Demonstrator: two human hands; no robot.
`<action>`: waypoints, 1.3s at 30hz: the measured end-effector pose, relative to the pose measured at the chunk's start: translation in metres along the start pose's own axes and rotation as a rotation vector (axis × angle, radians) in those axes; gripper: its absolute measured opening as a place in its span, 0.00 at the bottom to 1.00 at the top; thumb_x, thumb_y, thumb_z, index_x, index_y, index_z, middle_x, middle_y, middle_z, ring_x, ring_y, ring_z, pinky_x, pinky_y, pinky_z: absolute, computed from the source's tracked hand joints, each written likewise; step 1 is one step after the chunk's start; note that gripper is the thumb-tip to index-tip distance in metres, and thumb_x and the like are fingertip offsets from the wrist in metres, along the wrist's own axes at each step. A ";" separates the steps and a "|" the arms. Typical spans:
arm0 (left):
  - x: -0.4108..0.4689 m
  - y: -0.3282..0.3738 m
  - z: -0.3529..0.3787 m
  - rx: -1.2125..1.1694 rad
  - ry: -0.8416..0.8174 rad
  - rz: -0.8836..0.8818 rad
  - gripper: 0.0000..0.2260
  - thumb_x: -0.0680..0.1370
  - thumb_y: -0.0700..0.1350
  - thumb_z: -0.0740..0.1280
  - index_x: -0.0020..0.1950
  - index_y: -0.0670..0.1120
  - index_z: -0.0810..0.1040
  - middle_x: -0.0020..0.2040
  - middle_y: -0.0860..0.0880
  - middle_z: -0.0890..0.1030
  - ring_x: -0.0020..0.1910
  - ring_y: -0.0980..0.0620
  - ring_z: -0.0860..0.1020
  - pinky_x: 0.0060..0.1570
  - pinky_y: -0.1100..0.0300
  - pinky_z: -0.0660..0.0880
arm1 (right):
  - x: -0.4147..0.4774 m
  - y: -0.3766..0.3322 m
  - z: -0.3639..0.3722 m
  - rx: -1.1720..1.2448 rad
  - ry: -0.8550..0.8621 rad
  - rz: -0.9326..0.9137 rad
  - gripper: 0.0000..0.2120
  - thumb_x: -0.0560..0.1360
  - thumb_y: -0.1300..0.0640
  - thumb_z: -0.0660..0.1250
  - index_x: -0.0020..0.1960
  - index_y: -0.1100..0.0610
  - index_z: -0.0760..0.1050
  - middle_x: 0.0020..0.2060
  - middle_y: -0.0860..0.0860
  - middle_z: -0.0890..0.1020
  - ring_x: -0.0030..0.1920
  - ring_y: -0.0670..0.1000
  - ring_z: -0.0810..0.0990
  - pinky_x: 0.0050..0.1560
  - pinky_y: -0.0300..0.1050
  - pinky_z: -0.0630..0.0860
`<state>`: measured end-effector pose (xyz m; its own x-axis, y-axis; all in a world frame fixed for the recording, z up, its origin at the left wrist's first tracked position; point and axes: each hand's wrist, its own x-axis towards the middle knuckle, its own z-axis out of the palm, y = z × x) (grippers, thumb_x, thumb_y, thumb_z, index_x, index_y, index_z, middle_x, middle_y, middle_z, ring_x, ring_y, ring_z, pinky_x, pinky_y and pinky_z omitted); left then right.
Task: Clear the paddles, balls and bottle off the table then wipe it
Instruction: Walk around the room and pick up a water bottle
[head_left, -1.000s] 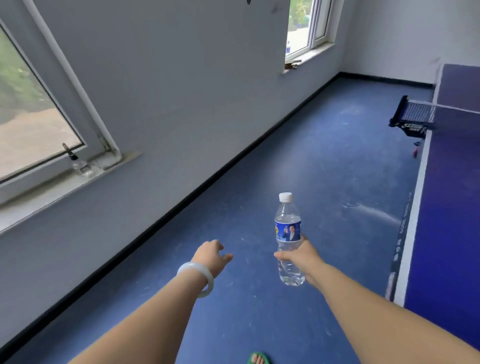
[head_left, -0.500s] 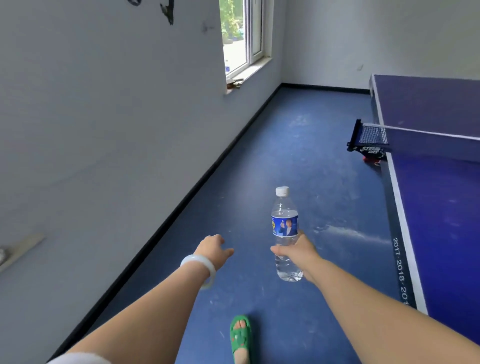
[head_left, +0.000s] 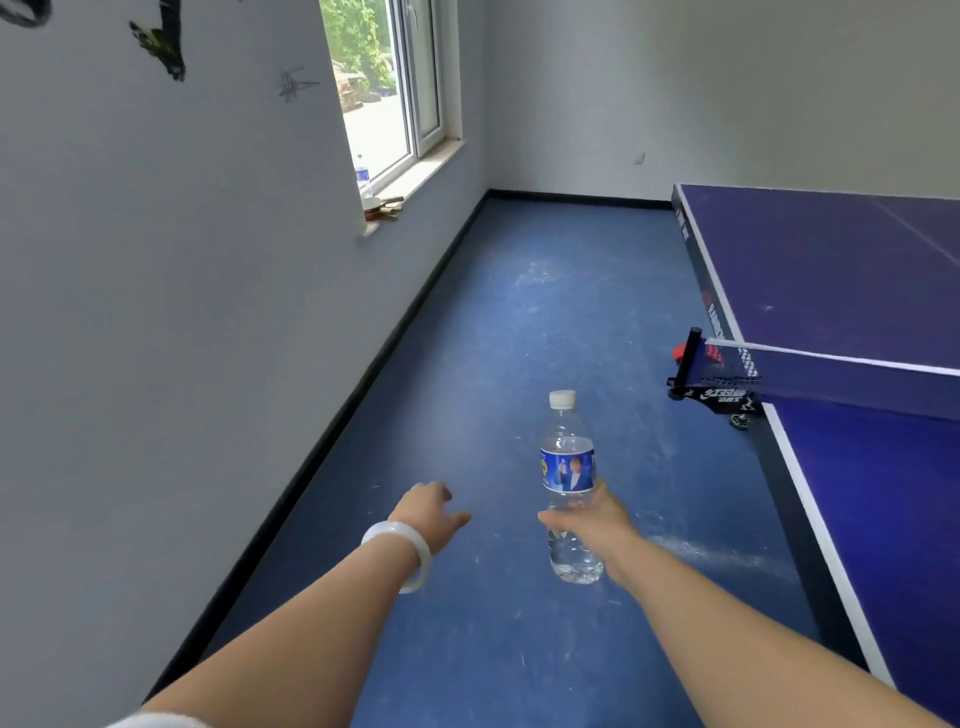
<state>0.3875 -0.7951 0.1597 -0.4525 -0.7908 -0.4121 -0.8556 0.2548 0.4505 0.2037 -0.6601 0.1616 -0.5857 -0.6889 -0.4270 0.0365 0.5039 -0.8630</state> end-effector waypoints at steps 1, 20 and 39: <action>0.024 0.008 -0.004 -0.004 -0.004 0.002 0.21 0.79 0.54 0.66 0.68 0.45 0.71 0.66 0.47 0.73 0.61 0.48 0.75 0.57 0.59 0.70 | 0.024 -0.008 -0.004 0.005 0.003 0.001 0.25 0.66 0.61 0.79 0.59 0.55 0.73 0.49 0.53 0.84 0.48 0.52 0.83 0.51 0.46 0.78; 0.439 0.149 -0.143 -0.143 0.118 -0.153 0.22 0.79 0.54 0.66 0.68 0.45 0.72 0.66 0.47 0.74 0.61 0.50 0.75 0.57 0.59 0.71 | 0.477 -0.221 -0.024 -0.055 -0.184 -0.082 0.25 0.66 0.62 0.79 0.59 0.55 0.74 0.48 0.52 0.82 0.44 0.48 0.81 0.36 0.37 0.73; 0.910 0.231 -0.335 -0.129 0.111 -0.161 0.22 0.79 0.54 0.66 0.69 0.46 0.71 0.66 0.48 0.73 0.63 0.50 0.74 0.60 0.59 0.70 | 0.936 -0.471 0.021 0.048 -0.189 -0.091 0.26 0.68 0.62 0.78 0.61 0.53 0.70 0.49 0.51 0.80 0.47 0.48 0.78 0.38 0.41 0.70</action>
<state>-0.1379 -1.6420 0.1548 -0.2764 -0.8737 -0.4004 -0.8720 0.0529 0.4866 -0.3444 -1.5531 0.1629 -0.4261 -0.8182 -0.3861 0.0317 0.4130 -0.9102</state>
